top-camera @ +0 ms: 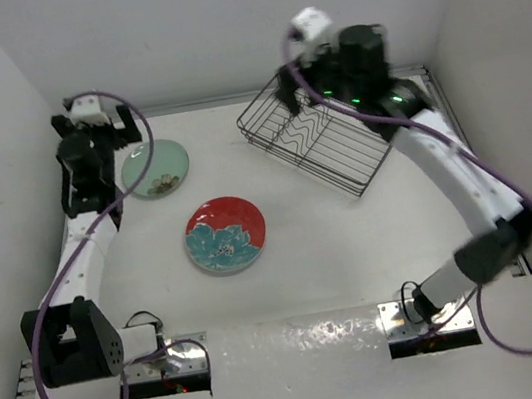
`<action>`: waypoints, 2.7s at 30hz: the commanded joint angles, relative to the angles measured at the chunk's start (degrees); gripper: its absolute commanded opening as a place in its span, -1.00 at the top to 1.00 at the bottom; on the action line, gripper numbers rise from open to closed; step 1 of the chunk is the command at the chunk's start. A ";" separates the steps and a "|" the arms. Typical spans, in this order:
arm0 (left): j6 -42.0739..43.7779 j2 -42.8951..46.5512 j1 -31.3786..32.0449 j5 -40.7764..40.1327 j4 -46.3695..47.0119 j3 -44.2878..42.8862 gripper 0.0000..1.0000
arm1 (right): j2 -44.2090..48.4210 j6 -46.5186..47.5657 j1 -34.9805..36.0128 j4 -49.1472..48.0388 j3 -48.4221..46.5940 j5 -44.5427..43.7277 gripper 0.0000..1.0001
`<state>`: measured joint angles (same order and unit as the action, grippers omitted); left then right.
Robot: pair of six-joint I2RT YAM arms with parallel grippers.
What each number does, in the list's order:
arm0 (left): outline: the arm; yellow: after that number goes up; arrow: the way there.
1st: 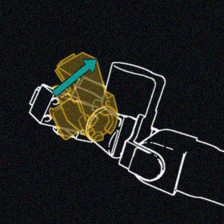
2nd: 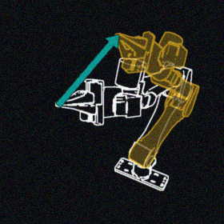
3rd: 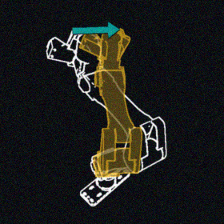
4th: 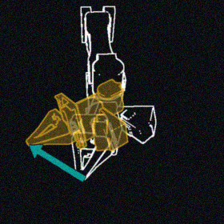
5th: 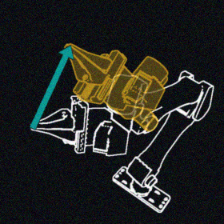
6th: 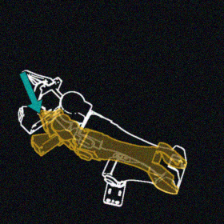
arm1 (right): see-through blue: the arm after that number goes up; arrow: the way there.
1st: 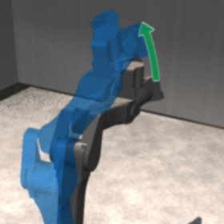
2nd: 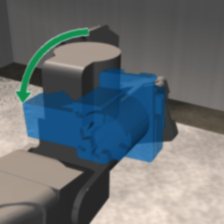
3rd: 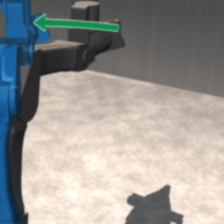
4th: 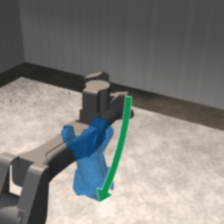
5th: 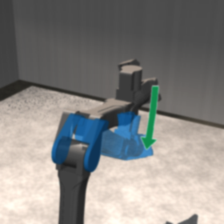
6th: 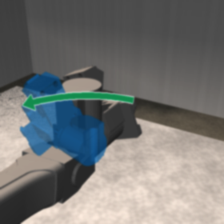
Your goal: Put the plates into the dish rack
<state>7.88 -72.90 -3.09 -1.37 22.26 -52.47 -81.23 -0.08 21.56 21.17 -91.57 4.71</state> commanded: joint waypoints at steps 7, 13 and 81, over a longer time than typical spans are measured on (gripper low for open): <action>-4.71 -3.03 -7.53 7.67 -36.92 -18.37 -1.00 | -24.23 -9.40 12.54 14.26 -6.80 12.95 -0.44; -3.22 -1.81 -8.16 14.37 -46.52 -12.93 -1.00 | -34.25 -18.11 13.95 11.53 -2.91 20.51 -0.23; -5.15 -4.44 -10.00 21.67 -47.05 -10.81 -0.96 | -30.74 5.30 -13.82 -10.71 -30.16 7.88 1.00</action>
<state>2.28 -77.12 -12.23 20.18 -26.02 -61.43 -114.50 -3.68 7.57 20.10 -117.89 17.04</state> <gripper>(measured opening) 0.985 0.034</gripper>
